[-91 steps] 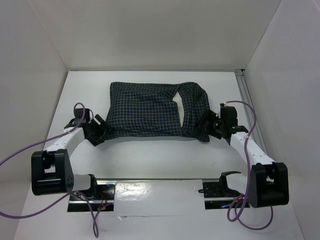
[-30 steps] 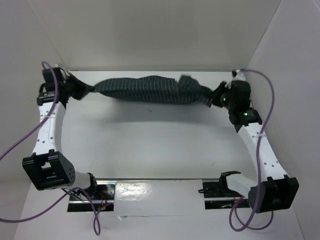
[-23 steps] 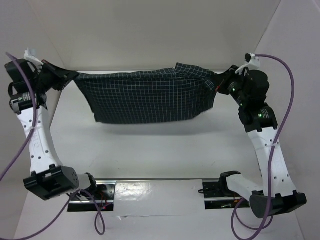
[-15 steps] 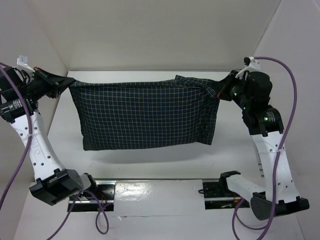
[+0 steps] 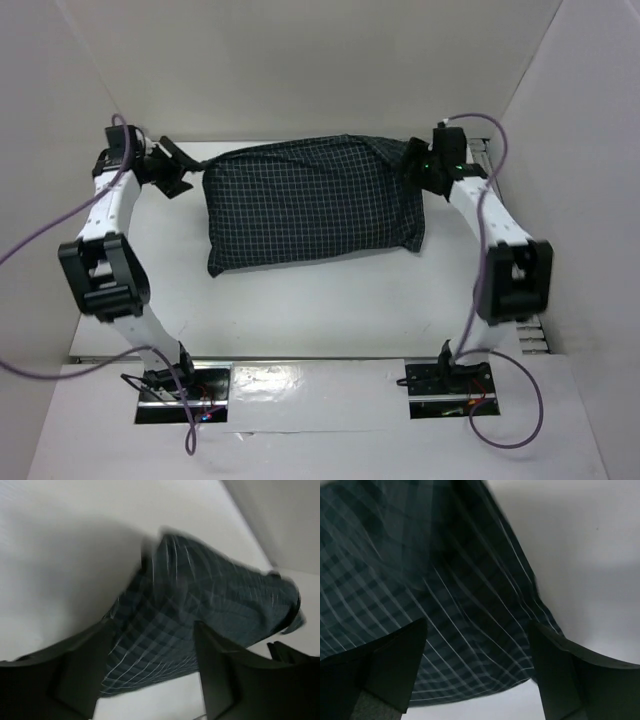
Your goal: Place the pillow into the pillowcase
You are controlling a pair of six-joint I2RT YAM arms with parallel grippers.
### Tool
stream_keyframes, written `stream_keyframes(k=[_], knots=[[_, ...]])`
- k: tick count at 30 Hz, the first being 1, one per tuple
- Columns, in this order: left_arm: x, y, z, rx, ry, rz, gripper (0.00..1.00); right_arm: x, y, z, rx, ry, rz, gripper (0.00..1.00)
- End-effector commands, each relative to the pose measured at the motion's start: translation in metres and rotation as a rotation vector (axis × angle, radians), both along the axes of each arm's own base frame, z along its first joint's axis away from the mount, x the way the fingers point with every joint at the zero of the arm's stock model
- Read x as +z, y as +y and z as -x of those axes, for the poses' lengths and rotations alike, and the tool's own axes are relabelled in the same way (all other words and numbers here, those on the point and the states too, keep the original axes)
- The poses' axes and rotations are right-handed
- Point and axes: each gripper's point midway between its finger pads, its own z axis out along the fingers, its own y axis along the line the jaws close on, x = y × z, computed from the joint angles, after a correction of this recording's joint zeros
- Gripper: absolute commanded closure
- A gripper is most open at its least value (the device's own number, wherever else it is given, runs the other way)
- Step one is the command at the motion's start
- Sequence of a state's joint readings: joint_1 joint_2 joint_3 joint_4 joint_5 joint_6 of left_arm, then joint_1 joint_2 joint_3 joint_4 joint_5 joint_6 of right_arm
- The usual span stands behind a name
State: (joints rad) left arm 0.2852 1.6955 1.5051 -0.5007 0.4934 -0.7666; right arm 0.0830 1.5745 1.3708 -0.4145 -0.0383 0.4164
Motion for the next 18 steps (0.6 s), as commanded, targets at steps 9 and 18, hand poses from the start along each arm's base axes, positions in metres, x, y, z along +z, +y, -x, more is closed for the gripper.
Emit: stream_keyframes(k=[9, 18], knots=[[-0.016, 0.029, -0.014, 0.075, 0.018, -0.264, 0.13, -0.013, -0.016, -0.035, -0.064, -0.062, -0.013, 0.02], [-0.121, -0.006, 0.007, 0.025, 0.231, -0.271, 0.11, -0.084, 0.023, -0.071, 0.120, 0.055, -0.149, 0.00]])
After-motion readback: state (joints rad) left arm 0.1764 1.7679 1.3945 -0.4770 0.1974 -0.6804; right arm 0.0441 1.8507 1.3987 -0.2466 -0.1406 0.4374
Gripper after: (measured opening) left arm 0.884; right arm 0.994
